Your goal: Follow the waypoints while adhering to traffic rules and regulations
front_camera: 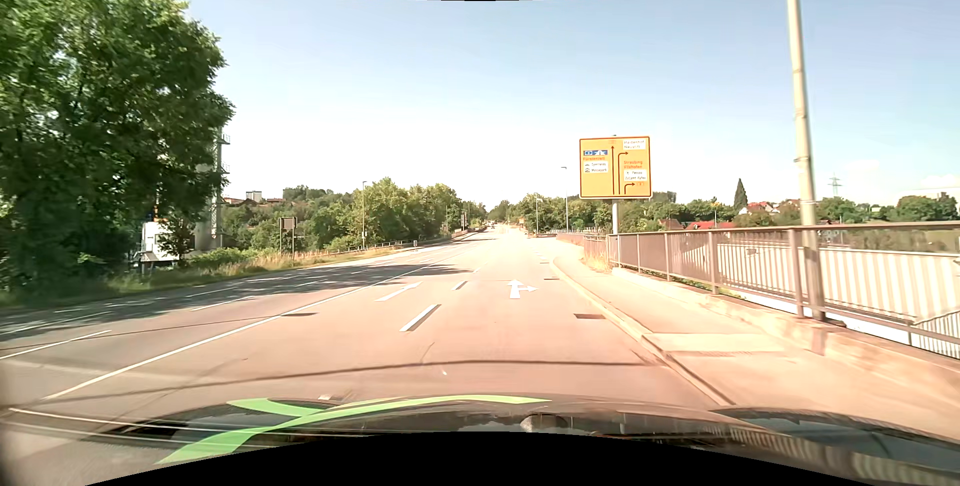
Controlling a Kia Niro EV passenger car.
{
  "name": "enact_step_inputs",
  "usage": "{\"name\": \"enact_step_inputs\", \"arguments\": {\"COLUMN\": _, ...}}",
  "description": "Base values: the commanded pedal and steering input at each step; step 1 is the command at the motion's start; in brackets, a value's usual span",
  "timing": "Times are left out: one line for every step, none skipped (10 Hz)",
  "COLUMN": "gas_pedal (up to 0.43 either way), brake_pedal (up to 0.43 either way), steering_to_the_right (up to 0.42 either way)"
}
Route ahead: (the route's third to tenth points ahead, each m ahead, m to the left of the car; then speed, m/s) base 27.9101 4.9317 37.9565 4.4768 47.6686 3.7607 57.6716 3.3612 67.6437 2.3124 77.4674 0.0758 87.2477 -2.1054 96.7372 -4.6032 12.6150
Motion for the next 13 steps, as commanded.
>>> {"name": "enact_step_inputs", "arguments": {"gas_pedal": 0.169, "brake_pedal": 0.0, "steering_to_the_right": 0.006}}
{"name": "enact_step_inputs", "arguments": {"gas_pedal": 0.169, "brake_pedal": 0.0, "steering_to_the_right": 0.005}}
{"name": "enact_step_inputs", "arguments": {"gas_pedal": 0.169, "brake_pedal": 0.0, "steering_to_the_right": 0.005}}
{"name": "enact_step_inputs", "arguments": {"gas_pedal": 0.177, "brake_pedal": 0.0, "steering_to_the_right": 0.005}}
{"name": "enact_step_inputs", "arguments": {"gas_pedal": 0.177, "brake_pedal": 0.0, "steering_to_the_right": 0.005}}
{"name": "enact_step_inputs", "arguments": {"gas_pedal": 0.169, "brake_pedal": 0.0, "steering_to_the_right": 0.007}}
{"name": "enact_step_inputs", "arguments": {"gas_pedal": 0.169, "brake_pedal": 0.0, "steering_to_the_right": 0.011}}
{"name": "enact_step_inputs", "arguments": {"gas_pedal": 0.157, "brake_pedal": 0.0, "steering_to_the_right": 0.013}}
{"name": "enact_step_inputs", "arguments": {"gas_pedal": 0.15, "brake_pedal": 0.0, "steering_to_the_right": 0.015}}
{"name": "enact_step_inputs", "arguments": {"gas_pedal": 0.118, "brake_pedal": 0.0, "steering_to_the_right": 0.016}}
{"name": "enact_step_inputs", "arguments": {"gas_pedal": 0.118, "brake_pedal": 0.0, "steering_to_the_right": 0.016}}
{"name": "enact_step_inputs", "arguments": {"gas_pedal": 0.118, "brake_pedal": 0.0, "steering_to_the_right": 0.016}}
{"name": "enact_step_inputs", "arguments": {"gas_pedal": 0.118, "brake_pedal": 0.0, "steering_to_the_right": 0.02}}
